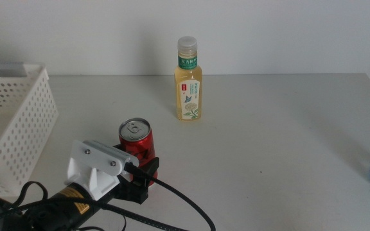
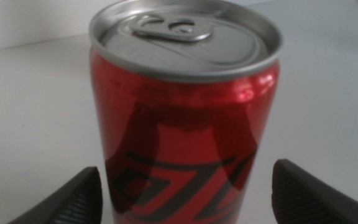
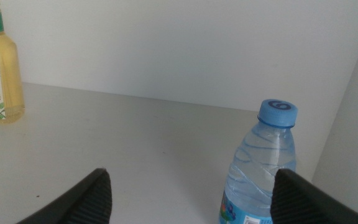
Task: Use arms to grab the bottles and put them into the dustbin to the left of the table.
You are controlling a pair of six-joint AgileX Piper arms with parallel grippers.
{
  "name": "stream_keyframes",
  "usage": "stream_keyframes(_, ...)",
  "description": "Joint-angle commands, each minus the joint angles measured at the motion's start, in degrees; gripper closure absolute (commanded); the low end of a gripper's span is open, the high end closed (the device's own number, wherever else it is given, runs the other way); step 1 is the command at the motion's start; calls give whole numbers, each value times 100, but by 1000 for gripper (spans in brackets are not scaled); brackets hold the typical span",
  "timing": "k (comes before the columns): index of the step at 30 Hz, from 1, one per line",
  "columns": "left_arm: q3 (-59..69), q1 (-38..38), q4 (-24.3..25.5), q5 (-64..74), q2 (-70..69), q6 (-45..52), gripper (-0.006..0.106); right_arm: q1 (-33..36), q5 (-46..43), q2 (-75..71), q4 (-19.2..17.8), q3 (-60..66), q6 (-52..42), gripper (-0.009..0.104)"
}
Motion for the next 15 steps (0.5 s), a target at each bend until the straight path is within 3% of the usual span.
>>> stream_keyframes(1,-202,-32,-24,-911,-78,-104,7,-29,-428,-123,-30,-57,-70,30)
stream_keyframes(12,-523,-32,-63,-928,305,-126,7,-29,-428,-123,-30,-57,-70,30)
stream_keyframes(15,-523,-32,-63,-928,302,-133,13,-29,-422,-123,-30,-57,-70,30)
